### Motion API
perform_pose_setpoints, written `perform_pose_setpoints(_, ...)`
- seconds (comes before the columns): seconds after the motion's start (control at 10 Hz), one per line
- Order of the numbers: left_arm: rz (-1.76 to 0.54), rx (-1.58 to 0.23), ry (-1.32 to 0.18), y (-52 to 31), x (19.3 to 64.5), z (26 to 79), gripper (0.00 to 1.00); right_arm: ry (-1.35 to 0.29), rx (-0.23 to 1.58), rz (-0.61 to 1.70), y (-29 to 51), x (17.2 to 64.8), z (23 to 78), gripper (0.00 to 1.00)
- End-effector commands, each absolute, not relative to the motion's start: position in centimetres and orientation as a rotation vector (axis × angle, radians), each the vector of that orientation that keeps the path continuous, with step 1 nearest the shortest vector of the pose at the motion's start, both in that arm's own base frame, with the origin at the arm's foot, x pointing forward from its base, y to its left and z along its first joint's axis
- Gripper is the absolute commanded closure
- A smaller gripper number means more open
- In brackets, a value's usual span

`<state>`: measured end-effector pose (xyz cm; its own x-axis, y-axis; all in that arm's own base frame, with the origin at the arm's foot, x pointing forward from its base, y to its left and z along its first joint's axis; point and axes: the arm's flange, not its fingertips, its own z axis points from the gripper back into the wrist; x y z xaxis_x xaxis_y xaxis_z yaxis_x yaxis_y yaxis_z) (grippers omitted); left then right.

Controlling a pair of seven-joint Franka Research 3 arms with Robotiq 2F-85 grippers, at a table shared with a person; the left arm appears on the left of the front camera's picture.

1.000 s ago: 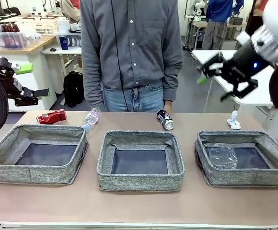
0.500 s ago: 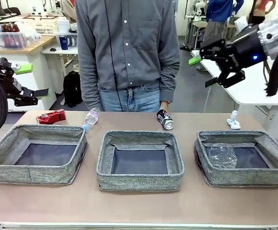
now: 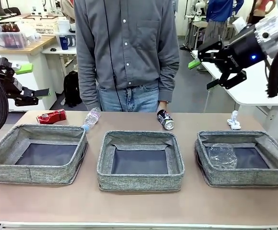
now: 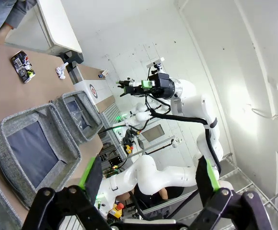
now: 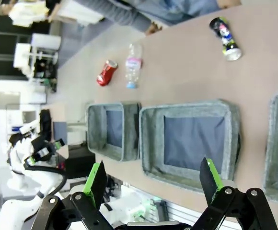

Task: Sort the waste into the appropriate baskets.
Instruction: Pick up the waste item pointed out by the person.

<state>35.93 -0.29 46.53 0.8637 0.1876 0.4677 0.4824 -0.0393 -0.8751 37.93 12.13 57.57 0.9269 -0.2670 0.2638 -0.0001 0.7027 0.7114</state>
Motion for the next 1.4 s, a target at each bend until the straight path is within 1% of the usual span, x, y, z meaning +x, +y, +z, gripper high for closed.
perform_pose_setpoints(0.0, -0.264, -1.629, -0.546, -0.53, 35.68, 46.77, 0.0, -0.352, 0.776, -0.161, 12.0, 37.83, 57.97, 0.0)
perform_pose_setpoints(1.3, -0.264, -1.629, -0.546, -0.53, 35.68, 46.77, 0.0, -0.352, 0.776, -0.161, 12.0, 37.83, 57.97, 0.0)
